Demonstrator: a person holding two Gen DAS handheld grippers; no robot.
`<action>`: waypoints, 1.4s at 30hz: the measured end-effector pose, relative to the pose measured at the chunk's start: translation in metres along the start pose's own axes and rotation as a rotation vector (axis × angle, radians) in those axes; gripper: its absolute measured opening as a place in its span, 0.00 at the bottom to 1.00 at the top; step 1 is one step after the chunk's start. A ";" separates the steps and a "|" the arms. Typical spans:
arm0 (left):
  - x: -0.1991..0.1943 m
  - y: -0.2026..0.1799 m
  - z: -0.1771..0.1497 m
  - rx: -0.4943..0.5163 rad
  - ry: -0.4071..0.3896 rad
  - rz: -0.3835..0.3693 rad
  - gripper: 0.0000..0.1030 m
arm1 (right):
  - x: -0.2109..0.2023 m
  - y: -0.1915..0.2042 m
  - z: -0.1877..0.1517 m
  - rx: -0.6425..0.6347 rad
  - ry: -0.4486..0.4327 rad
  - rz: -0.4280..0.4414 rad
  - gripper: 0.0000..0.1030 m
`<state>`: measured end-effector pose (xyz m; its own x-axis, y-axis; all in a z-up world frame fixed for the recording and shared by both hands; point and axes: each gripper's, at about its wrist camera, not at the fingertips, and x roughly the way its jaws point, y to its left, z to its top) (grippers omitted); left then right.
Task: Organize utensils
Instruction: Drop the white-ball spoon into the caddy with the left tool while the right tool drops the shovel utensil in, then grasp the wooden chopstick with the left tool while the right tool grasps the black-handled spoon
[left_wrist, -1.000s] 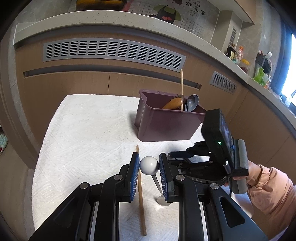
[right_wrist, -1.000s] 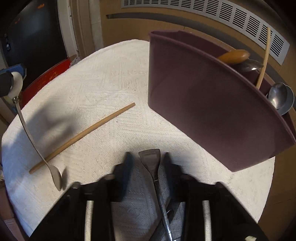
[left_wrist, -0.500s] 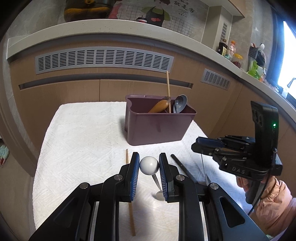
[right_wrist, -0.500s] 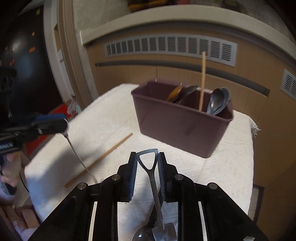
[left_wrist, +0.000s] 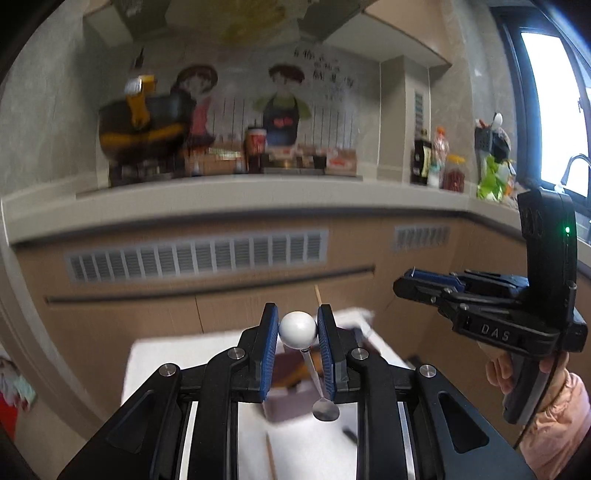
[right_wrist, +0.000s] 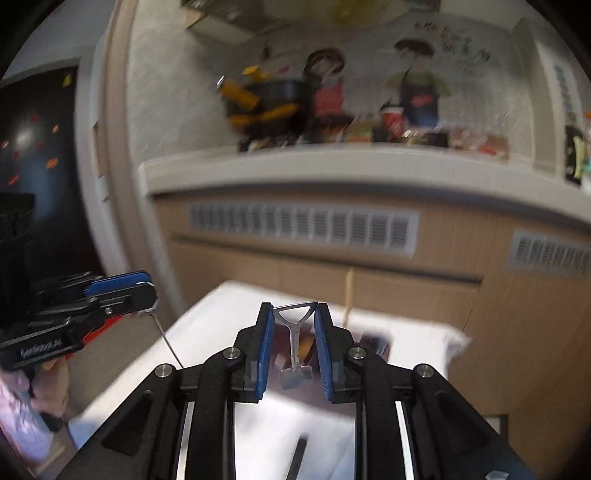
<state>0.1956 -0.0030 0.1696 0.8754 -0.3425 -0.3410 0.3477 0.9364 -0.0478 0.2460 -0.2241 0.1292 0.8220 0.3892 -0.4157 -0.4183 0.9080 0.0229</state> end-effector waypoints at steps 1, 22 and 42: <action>0.007 0.002 0.008 0.003 -0.020 0.014 0.22 | 0.003 -0.003 0.010 -0.005 -0.011 -0.010 0.19; 0.141 0.047 -0.059 -0.150 0.198 0.032 0.40 | 0.115 -0.062 -0.036 0.099 0.208 -0.109 0.44; 0.086 0.034 -0.198 -0.153 0.572 0.009 0.35 | 0.056 0.006 -0.139 -0.113 0.251 -0.283 1.00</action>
<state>0.2167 0.0143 -0.0471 0.5435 -0.2789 -0.7917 0.2518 0.9539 -0.1631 0.2355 -0.2180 -0.0206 0.7968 0.0629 -0.6009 -0.2400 0.9457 -0.2193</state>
